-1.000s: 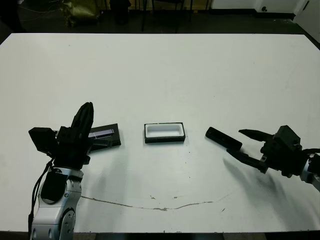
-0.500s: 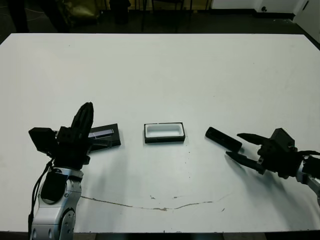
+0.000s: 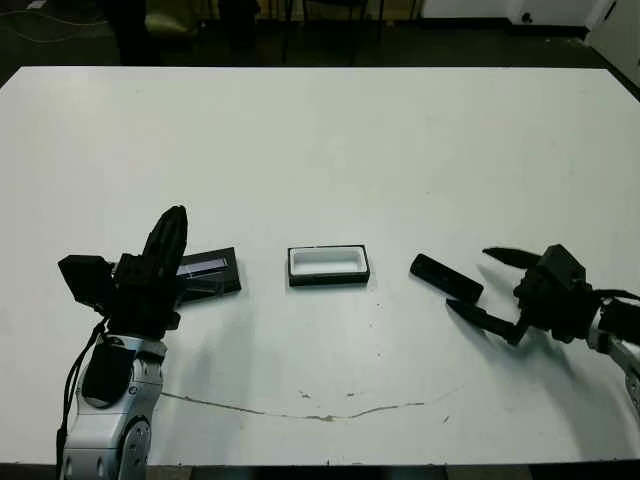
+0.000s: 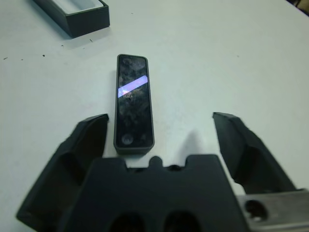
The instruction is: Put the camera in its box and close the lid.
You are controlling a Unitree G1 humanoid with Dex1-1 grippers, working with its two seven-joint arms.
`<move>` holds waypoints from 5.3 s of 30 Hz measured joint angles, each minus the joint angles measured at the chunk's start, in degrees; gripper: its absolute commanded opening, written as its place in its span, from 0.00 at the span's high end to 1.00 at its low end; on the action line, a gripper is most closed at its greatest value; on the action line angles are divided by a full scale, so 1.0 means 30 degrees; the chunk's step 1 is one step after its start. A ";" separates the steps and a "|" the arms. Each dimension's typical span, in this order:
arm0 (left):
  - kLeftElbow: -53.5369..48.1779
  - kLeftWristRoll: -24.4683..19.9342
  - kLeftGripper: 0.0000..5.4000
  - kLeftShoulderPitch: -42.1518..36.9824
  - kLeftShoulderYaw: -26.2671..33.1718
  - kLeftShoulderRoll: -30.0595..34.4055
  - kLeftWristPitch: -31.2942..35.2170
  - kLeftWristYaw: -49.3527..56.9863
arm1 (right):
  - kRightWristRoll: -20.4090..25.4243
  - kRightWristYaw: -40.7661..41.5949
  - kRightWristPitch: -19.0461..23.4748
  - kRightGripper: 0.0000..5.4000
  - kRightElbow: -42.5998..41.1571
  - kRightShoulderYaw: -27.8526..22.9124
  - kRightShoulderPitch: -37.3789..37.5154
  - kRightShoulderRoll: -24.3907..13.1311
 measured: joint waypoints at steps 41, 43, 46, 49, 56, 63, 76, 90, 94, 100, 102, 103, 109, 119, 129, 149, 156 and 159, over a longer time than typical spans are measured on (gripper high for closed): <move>0.0021 0.0039 1.00 0.0323 -0.0003 -0.0028 -0.0242 0.0025 | -0.0418 0.1265 -0.2789 0.82 1.0610 0.2363 -0.5427 0.2165; 0.0019 0.0044 1.00 0.0331 -0.0001 -0.0027 -0.0241 0.0025 | -0.0280 0.1277 -0.2805 0.83 1.0313 0.1999 -0.5194 0.2164; 0.0017 0.0047 1.00 0.0331 -0.0010 -0.0028 -0.0235 0.0032 | 0.0271 0.1976 -0.2834 0.83 0.9936 0.1341 -0.4984 0.2164; 0.0014 0.0059 1.00 0.0329 -0.0012 -0.0027 -0.0220 0.0040 | 0.0971 0.2819 -0.2369 0.84 0.9271 0.0710 -0.4924 0.2158; 0.0015 0.0185 1.00 0.0255 -0.0035 -0.0027 -0.0160 0.0054 | 0.1830 0.3132 0.1587 0.84 0.4797 0.0380 -0.4772 0.2170; 0.0015 0.0331 1.00 0.0175 -0.0030 -0.0030 -0.0132 0.0129 | 0.1615 0.3480 0.2621 0.84 0.2732 0.1184 -0.5755 0.2264; 0.0027 0.0352 1.00 0.0172 -0.0044 -0.0097 -0.0218 0.0108 | 0.0721 0.4056 0.4103 0.84 0.0850 0.2965 -0.7751 0.2926; 0.0294 0.0402 1.00 0.0178 -0.0041 -0.0092 -0.0482 -0.0060 | 0.0012 0.4225 0.4969 0.84 -0.0424 0.4039 -0.9077 0.3807; 0.0311 0.0414 1.00 0.0181 -0.0037 -0.0092 -0.0564 -0.0062 | 0.0012 0.4419 0.5498 0.84 -0.0529 0.4590 -0.9129 0.4036; 0.0319 0.0386 1.00 0.0217 -0.0043 -0.0098 -0.0575 -0.0060 | -0.0229 0.4553 0.5702 0.84 -0.0426 0.5278 -0.9177 0.4392; 0.0341 0.0380 1.00 0.0250 -0.0040 -0.0098 -0.0581 -0.0062 | -0.0486 0.4552 0.5691 0.84 -0.0426 0.5514 -0.9182 0.4391; 0.0370 0.0380 1.00 0.0263 -0.0039 -0.0097 -0.0582 -0.0062 | -0.0562 0.4554 0.5691 0.84 -0.0421 0.5621 -0.9186 0.4398; 0.0451 0.0372 1.00 0.0314 -0.0037 -0.0095 -0.0587 -0.0063 | -0.1181 0.4494 0.6126 0.84 -0.0348 0.6200 -0.9266 0.4516; 0.0430 0.0380 1.00 0.0404 -0.0084 -0.0116 -0.0574 0.0034 | -0.1703 0.4482 0.6084 0.84 0.0010 0.6695 -0.9435 0.4671; 0.0444 0.0389 1.00 0.0413 -0.0143 -0.0119 -0.0658 0.0024 | -0.2343 0.4975 0.5211 0.84 0.1582 0.7421 -1.0785 0.5047; 0.0442 0.0684 1.00 0.0489 -0.0349 -0.0145 -0.0679 0.0127 | -0.3922 0.6015 0.3202 0.84 0.5217 0.8080 -1.2732 0.5818; 0.0479 0.0733 1.00 0.0497 -0.0438 -0.0155 -0.0735 0.0125 | -0.4019 0.6251 0.3091 0.84 0.5422 0.8098 -1.2819 0.5885; 0.0508 0.0738 1.00 0.0496 -0.0439 -0.0155 -0.0749 0.0130 | -0.4017 0.6304 0.3398 0.84 0.5322 0.8095 -1.2830 0.5905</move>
